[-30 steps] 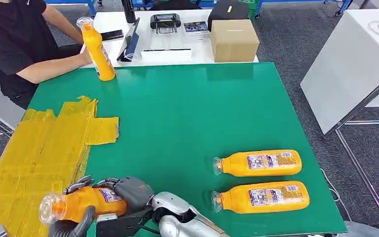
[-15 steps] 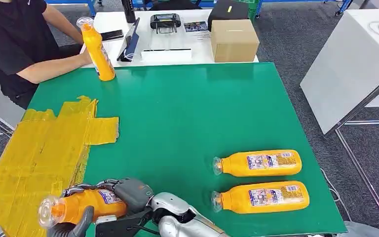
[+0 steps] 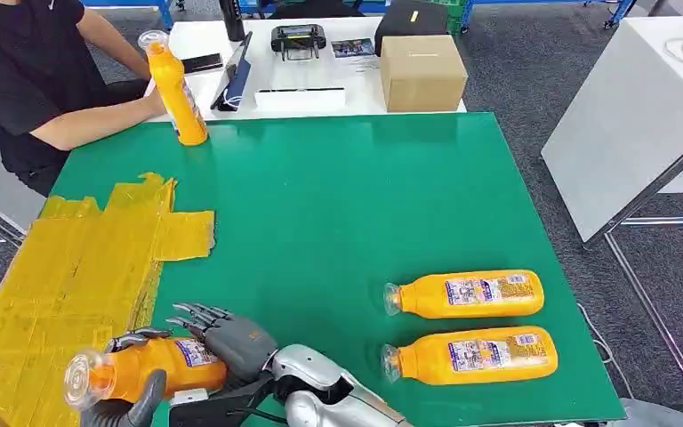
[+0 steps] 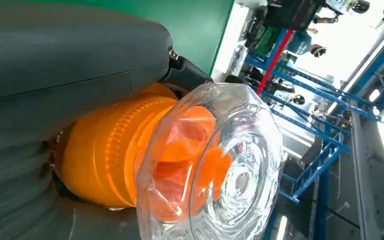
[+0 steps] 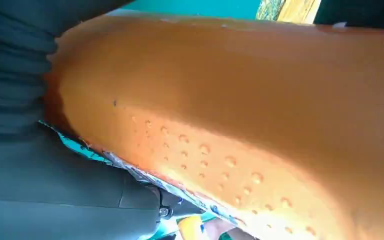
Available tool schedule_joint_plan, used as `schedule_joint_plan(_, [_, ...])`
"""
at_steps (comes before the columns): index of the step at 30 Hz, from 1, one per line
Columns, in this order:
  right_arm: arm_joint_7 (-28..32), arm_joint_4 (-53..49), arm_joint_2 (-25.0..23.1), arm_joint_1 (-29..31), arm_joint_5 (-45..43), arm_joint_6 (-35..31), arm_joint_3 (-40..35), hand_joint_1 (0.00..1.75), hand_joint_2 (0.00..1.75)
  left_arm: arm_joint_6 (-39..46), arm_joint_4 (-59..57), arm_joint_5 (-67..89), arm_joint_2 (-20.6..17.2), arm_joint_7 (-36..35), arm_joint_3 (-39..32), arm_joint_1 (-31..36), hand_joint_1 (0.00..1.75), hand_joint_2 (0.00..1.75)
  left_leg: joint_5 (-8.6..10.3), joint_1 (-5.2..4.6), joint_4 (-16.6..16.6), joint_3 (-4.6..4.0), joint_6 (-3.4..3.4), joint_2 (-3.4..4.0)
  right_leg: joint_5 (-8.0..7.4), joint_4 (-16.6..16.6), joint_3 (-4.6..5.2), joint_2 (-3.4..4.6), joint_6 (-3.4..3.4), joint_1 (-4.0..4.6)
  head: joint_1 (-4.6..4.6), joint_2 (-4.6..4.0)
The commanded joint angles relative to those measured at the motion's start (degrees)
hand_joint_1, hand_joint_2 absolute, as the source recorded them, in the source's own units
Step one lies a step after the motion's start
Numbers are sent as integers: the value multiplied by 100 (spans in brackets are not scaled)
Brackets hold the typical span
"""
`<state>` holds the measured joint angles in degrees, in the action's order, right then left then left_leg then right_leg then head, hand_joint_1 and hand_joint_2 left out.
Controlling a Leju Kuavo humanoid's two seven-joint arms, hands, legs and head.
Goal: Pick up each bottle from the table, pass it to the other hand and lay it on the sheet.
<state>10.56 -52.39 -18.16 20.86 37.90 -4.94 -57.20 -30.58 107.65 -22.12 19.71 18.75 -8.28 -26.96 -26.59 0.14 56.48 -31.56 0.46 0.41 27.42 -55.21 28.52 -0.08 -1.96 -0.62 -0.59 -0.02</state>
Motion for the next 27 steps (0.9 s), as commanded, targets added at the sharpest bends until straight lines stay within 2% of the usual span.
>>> schedule_joint_plan(1, [0, -358, 135, -416, 198, 6, 205, 0, 0, -9, -8, -41, 29, 21, 107, 35, 175, 175, -4, 14, -3, 12, -3, -17, 2, 16, -24, -13, 6, 15, 2, 0])
schedule_joint_plan(13, [69, -517, 168, -487, 268, -35, 263, 0, 0, 148, 47, 110, 29, 169, 41, 27, 175, 175, -4, 13, -4, 14, -2, -16, 1, 18, -25, -12, 5, 13, 0, 0])
schedule_joint_plan(19, [125, -1696, 519, -842, 570, -225, 382, 0, 0, 2275, 217, 2360, 29, 1320, -267, 530, 175, 175, 0, 11, -1, 3, -2, -28, 3, 12, -18, -25, 4, 11, 2, 0])
schedule_joint_plan(23, [114, -2325, 740, -1019, 602, -235, 530, 0, 0, 2707, -77, 3005, 29, 1348, -843, 825, 175, 175, 2, 6, -4, 3, -2, -23, 1, 10, -14, -21, 4, 6, 2, 0])
schedule_joint_plan(27, [105, -2478, 818, -1051, 594, -194, 582, 0, 0, 2825, -388, 3223, 29, 1477, -1349, 1079, 175, 175, 3, 6, -9, 10, -1, -19, -1, 15, -20, -16, 4, 6, 0, 0])
